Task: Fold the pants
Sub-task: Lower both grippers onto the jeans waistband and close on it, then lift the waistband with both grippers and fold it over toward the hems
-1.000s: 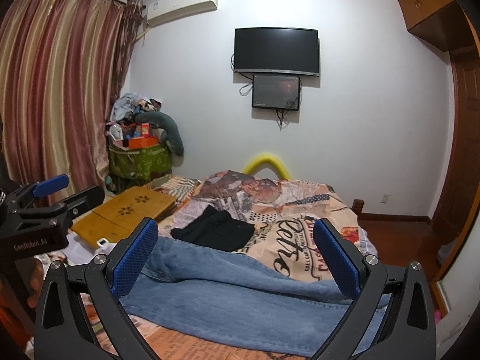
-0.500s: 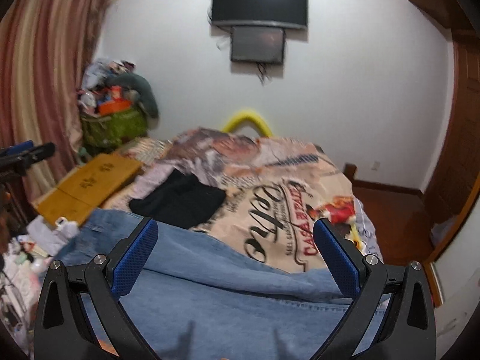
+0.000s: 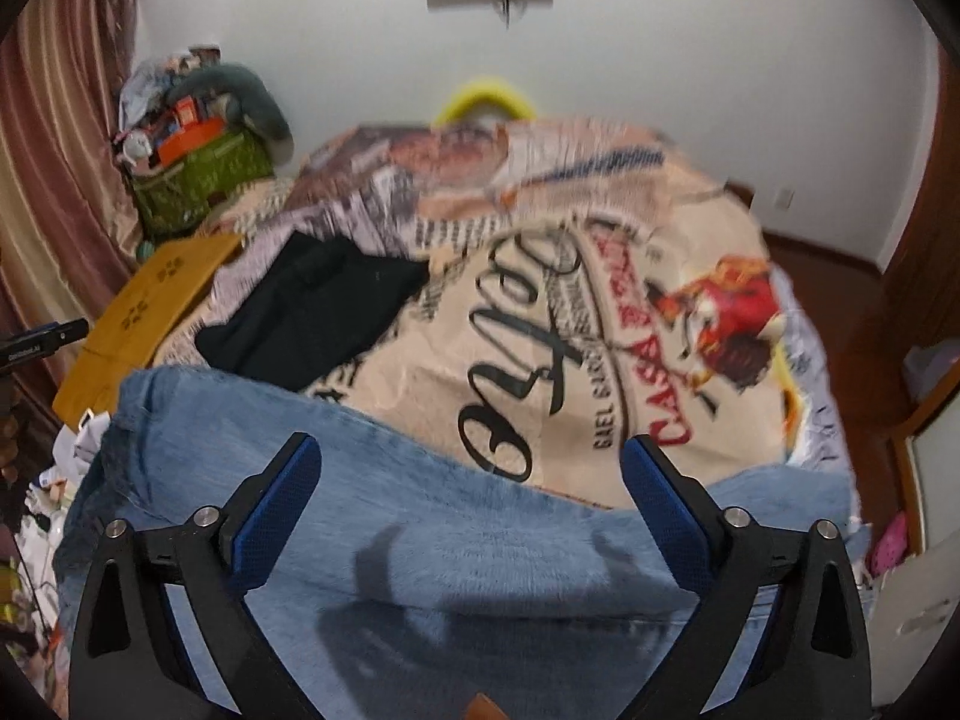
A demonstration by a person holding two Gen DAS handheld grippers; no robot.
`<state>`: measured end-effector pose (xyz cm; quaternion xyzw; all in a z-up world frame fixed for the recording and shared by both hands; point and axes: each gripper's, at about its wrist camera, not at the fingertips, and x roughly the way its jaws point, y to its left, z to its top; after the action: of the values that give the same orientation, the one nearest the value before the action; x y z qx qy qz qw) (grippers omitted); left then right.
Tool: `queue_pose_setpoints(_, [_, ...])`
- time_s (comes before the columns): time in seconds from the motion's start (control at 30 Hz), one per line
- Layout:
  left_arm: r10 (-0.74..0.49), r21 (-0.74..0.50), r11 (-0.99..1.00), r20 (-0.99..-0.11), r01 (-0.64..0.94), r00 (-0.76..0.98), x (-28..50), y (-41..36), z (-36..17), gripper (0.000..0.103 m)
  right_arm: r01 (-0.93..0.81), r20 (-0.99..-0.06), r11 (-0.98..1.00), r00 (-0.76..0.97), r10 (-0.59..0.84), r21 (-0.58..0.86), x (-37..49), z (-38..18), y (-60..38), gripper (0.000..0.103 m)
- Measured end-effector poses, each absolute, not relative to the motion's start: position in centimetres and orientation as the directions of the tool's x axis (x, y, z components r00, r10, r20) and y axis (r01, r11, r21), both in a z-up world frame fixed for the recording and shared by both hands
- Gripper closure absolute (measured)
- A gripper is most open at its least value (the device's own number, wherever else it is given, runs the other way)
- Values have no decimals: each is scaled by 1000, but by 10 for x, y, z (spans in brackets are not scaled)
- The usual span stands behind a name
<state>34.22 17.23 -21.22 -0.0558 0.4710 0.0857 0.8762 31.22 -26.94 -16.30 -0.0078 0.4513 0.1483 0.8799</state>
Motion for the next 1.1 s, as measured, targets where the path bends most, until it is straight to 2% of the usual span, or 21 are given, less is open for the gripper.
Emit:
queue_pose_setpoints(0.2, [79, -13, 975, -914, -224, 398, 370, 184, -278, 43, -286, -836, 945, 469, 285, 162, 343, -197, -264, 14])
queue_pose_setpoints(0.3, [94, 11, 973, -930, -229, 356, 378, 188, -300, 44, -320, -854, 930, 416, 312, 184, 355, -211, -252, 18])
queue_pose_setpoints(0.43, [63, -18, 974, -935, -226, 348, 381, 193, -317, 44, -375, -865, 903, 360, 349, 208, 362, -222, -237, 23])
queue_pose_setpoints(0.53, [63, -13, 978, -933, -209, 355, 381, 191, -323, 44, -418, -881, 889, 329, 338, 185, 364, -232, -225, 33])
queue_pose_setpoints(0.6, [63, -6, 981, -936, -196, 345, 383, 189, -325, 45, -432, -890, 881, 299, 344, 195, 365, -239, -220, 47])
queue_pose_setpoints(0.63, [62, -4, 982, -938, -189, 342, 383, 189, -324, 46, -426, -890, 881, 291, 350, 207, 365, -241, -218, 48])
queue_pose_setpoints(0.8, [38, -13, 988, -945, -155, 325, 386, 187, -321, 60, -448, -885, 864, 273, 378, 231, 358, -239, -214, 78])
queue_pose_setpoints(0.87, [38, -12, 988, -946, -151, 321, 386, 184, -318, 68, -457, -886, 864, 282, 367, 212, 356, -237, -212, 86])
queue_pose_setpoints(0.97, [30, -18, 989, -945, -144, 324, 385, 180, -306, 89, -466, -885, 869, 321, 338, 163, 353, -233, -206, 91])
queue_pose_setpoints(1.1, [56, 8, 991, -932, -132, 359, 384, 176, -282, 92, -494, -873, 862, 365, 324, 113, 353, -220, -203, 94])
